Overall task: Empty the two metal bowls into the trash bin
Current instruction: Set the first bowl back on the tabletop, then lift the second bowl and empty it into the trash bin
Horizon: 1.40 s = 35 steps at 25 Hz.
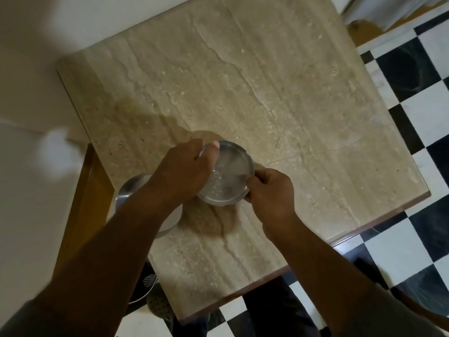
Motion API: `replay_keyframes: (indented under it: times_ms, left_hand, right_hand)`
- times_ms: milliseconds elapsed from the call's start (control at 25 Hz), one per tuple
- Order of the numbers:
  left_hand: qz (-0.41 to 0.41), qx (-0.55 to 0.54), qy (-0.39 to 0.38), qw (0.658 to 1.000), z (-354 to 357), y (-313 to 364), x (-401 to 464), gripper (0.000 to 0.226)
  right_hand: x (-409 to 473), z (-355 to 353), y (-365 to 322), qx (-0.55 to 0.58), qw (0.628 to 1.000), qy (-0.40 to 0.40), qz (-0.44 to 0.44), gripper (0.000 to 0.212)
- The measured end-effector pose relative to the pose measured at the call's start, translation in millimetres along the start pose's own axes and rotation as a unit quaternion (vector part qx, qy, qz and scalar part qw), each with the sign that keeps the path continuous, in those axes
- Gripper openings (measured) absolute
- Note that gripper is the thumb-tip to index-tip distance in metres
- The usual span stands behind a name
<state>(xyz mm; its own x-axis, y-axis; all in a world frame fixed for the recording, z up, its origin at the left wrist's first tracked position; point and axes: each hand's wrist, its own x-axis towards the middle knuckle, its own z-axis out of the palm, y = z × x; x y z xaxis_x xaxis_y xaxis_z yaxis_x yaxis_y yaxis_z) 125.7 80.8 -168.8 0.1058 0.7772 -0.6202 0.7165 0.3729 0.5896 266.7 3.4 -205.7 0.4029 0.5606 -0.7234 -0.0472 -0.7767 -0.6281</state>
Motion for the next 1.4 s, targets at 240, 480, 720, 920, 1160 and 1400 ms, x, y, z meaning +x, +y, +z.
replay_keyframes:
  times_ms: [240,480,720,920,1160,1400]
  left_hand:
    - [-0.055,-0.150,0.006,0.987,-30,0,-14,0.032]
    - [-0.143,-0.311,0.016,0.940,-93,-44,-63,0.037]
    - [-0.219,-0.433,0.042,0.873,-129,-141,-137,0.025]
    - [-0.276,-0.499,0.047,0.820,-138,-248,-180,0.017]
    - [-0.320,-0.471,0.107,0.815,-110,-307,-198,0.047]
    - [-0.323,-0.536,0.057,0.778,-113,-337,-190,0.044]
  right_hand:
    - [-12,0,-28,-0.070,0.997,-0.016,-0.037,0.016]
    - [-66,28,-71,-0.116,0.985,-0.104,-0.080,0.013]
    - [-132,115,-48,-0.168,0.955,-0.220,-0.101,0.013]
    - [-162,189,11,-0.251,0.918,-0.287,-0.109,0.023]
    - [-157,236,60,-0.232,0.881,-0.409,0.043,0.031]
    - [-151,245,59,-0.395,0.789,-0.452,-0.129,0.037]
